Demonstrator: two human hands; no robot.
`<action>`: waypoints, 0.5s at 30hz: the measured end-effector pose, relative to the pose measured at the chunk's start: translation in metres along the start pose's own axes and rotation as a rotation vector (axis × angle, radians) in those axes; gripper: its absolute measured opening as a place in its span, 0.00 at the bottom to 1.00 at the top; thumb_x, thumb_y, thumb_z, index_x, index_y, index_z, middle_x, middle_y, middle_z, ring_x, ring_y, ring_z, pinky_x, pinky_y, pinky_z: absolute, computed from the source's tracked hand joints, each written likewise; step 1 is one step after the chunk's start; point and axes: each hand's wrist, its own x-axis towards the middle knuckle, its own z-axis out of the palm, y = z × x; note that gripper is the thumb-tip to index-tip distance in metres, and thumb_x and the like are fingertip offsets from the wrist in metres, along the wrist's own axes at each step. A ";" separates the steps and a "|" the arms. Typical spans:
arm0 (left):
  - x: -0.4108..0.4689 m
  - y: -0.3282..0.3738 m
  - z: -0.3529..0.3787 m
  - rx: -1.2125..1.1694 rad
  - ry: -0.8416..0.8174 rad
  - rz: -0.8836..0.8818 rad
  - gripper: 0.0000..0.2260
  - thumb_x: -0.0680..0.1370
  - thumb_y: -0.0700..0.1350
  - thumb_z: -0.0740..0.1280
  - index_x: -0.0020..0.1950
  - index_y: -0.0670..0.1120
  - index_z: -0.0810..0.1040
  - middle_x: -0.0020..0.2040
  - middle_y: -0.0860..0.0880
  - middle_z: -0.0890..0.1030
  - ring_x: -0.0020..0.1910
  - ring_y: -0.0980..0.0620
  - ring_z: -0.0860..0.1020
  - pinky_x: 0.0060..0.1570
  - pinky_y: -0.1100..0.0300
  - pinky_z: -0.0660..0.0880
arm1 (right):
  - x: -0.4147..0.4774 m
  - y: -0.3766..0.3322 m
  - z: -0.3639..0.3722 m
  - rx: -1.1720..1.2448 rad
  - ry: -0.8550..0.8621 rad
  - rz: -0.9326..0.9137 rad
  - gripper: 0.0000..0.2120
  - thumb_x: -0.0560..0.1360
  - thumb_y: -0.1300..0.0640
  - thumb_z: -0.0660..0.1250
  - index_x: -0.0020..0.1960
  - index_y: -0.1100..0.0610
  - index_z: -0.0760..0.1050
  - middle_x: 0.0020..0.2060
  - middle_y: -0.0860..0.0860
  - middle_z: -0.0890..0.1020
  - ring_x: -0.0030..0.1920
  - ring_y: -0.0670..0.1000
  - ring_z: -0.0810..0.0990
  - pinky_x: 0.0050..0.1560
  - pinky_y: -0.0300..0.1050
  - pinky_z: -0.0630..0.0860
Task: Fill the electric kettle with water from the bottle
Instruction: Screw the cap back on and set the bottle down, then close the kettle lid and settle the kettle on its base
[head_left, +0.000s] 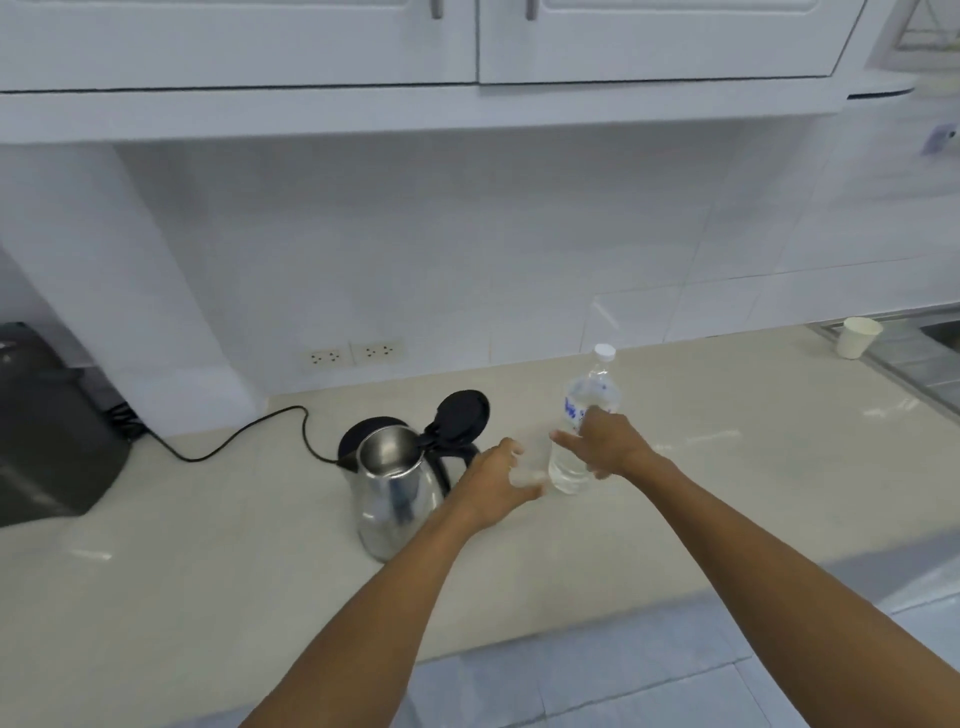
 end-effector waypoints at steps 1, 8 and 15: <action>-0.013 -0.006 -0.007 0.032 0.055 0.017 0.26 0.78 0.56 0.78 0.72 0.49 0.75 0.62 0.50 0.83 0.63 0.50 0.81 0.64 0.51 0.80 | -0.001 -0.014 0.007 0.104 -0.031 -0.052 0.24 0.77 0.37 0.66 0.50 0.59 0.69 0.37 0.54 0.79 0.40 0.60 0.84 0.38 0.49 0.79; -0.080 -0.058 -0.087 0.322 0.626 0.041 0.22 0.74 0.64 0.77 0.60 0.51 0.81 0.44 0.56 0.85 0.45 0.53 0.85 0.42 0.58 0.79 | -0.011 -0.101 0.040 0.486 -0.003 -0.133 0.23 0.81 0.41 0.61 0.65 0.58 0.72 0.55 0.56 0.81 0.50 0.55 0.84 0.41 0.49 0.85; -0.089 -0.112 -0.132 0.249 0.414 -0.271 0.48 0.68 0.66 0.81 0.81 0.48 0.65 0.77 0.47 0.70 0.75 0.44 0.70 0.70 0.45 0.73 | -0.011 -0.140 0.058 0.320 0.202 -0.303 0.18 0.75 0.44 0.69 0.59 0.54 0.76 0.52 0.52 0.82 0.53 0.54 0.82 0.55 0.54 0.80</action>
